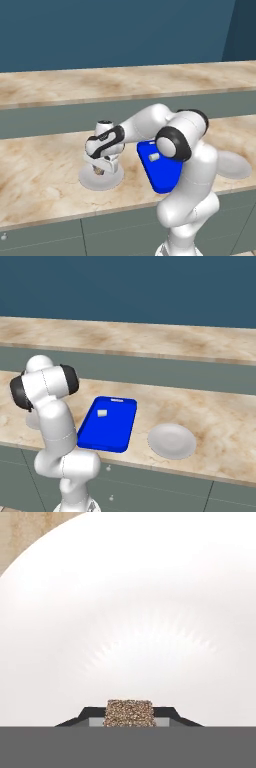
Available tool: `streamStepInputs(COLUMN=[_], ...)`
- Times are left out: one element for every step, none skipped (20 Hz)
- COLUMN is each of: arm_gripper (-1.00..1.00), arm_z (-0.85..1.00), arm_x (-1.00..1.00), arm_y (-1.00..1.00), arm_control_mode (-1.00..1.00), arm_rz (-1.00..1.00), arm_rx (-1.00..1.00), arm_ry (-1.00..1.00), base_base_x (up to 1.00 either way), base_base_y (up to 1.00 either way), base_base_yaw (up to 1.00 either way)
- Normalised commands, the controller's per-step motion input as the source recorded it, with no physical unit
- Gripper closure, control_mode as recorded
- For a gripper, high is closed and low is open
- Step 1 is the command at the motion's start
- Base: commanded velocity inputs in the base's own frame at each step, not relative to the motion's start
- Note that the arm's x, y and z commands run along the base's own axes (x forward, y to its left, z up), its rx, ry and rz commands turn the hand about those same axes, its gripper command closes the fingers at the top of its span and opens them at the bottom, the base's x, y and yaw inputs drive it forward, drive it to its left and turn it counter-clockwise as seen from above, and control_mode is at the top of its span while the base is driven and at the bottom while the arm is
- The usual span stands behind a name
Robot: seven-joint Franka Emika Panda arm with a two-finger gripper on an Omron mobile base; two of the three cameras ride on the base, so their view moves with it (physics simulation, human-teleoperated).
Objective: Move the dessert items from the plates to the tray.
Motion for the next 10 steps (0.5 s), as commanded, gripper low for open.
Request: streamStepInputs(arm_gripper=[1.00, 1.00, 1.00, 1.00, 1.00, 1.00, 1.00, 1.00, 1.00, 1.00], arm_z=[0.18, 0.22, 0.24, 0.29, 0.32, 0.36, 0.43, 0.43, 0.42, 0.39], arm_x=[-0.15, -0.22, -0.26, -0.28, -0.30, -0.28, -0.27, -0.25, -0.28, -0.28], arm_y=[-0.18, -0.23, -0.26, -0.32, -0.33, -0.35, -0.40, -0.41, -0.41, -0.45], arm_control_mode=[-1.00, -1.00, -1.00, -1.00, -1.00, -1.00, -1.00, -1.00, -1.00, -1.00], arm_rz=[0.00, -0.01, 0.00, 0.00, 0.00, 0.00, 0.00, 0.00, 0.00, 0.00], arm_rx=[0.00, 0.00, 0.00, 0.00, 0.00, 0.00, 0.00, 0.00, 0.00, 0.00], arm_ry=[-0.01, 0.00, 0.00, -0.01, -0.01, -0.01, -0.01, 0.00, 0.00, 0.00], base_base_x=[0.00, 0.00, 0.00, 0.00, 0.00, 0.00, 0.00, 0.00, 0.00, 0.00], base_base_y=[0.00, 0.00, 0.00, 0.00, 0.00, 0.00, 0.00, 0.00, 0.00, 0.00], base_base_yaw=[0.00, 0.00, 0.00, 0.00, 0.00, 0.00, 0.00, 0.00, 0.00, 0.00])
